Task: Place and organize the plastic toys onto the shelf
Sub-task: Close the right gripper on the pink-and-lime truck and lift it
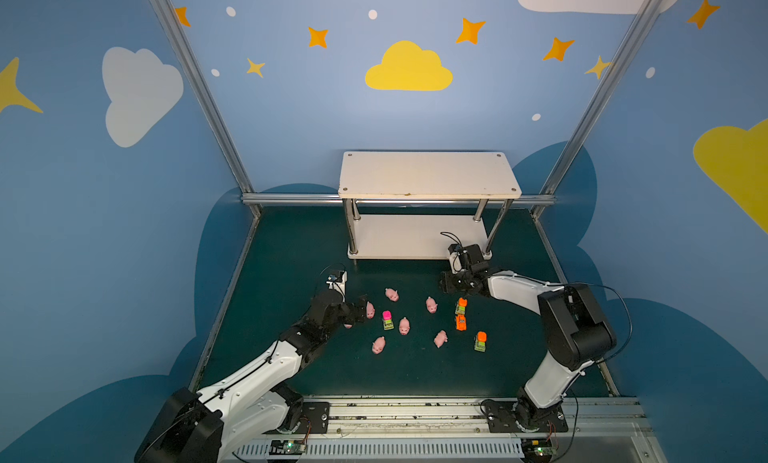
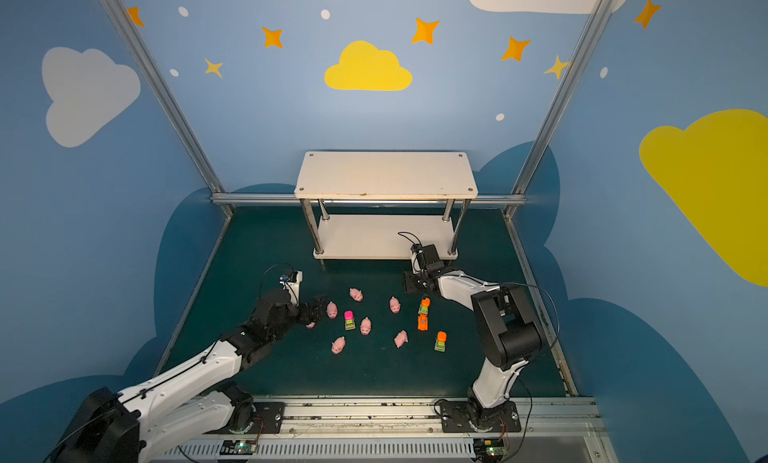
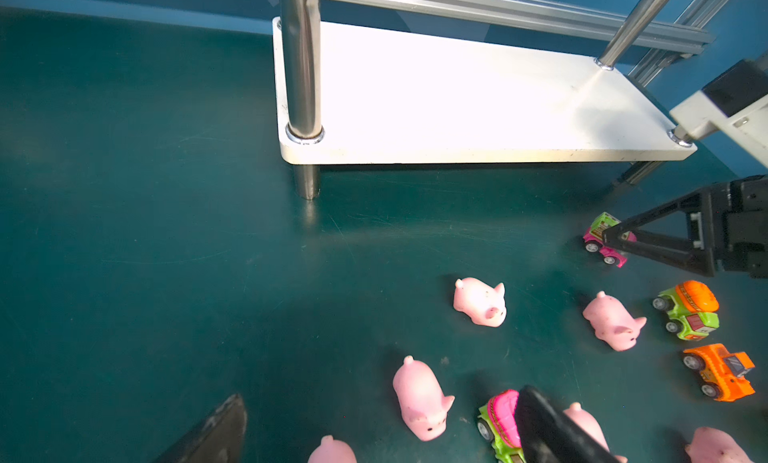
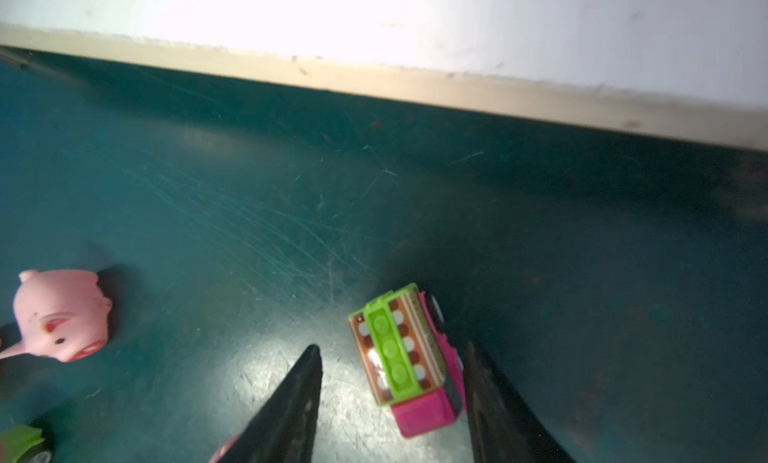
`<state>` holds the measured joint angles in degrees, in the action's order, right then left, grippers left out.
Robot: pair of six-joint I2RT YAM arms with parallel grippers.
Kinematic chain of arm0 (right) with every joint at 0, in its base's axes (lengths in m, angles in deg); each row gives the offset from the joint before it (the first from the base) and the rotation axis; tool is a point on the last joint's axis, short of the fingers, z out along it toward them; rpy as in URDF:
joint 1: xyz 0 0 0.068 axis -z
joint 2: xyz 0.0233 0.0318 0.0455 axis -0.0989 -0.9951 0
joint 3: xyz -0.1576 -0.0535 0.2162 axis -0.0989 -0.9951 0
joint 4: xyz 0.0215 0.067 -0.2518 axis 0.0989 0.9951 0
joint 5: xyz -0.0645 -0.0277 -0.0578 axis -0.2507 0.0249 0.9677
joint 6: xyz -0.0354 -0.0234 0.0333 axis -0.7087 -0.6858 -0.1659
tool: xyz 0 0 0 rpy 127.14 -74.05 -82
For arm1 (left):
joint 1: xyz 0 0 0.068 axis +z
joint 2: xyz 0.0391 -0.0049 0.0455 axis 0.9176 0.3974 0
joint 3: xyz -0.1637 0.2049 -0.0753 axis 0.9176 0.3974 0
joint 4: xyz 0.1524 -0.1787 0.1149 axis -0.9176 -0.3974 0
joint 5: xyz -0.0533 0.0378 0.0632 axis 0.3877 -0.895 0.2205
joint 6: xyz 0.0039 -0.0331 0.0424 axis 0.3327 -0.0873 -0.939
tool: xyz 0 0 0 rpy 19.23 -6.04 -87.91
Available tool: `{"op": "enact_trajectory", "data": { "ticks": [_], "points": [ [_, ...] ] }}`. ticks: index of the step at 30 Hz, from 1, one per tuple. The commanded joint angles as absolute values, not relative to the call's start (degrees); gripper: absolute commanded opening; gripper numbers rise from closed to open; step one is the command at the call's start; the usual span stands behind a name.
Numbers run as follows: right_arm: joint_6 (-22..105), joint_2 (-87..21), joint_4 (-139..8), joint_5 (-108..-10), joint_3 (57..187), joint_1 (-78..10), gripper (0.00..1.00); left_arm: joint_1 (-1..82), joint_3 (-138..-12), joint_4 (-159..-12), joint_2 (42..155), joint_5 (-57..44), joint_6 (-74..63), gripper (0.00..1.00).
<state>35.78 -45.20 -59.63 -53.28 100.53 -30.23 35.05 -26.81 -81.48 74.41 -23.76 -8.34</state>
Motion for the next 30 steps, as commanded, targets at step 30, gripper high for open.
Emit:
{"op": "enact_trajectory", "data": {
  "ticks": [30],
  "points": [
    [39.13, -49.12, -55.35, -46.54, 103.45, -32.32, 0.31, 35.03, -27.29, -83.51, 69.0, -23.7, -8.95, 1.0]
  ]
}}
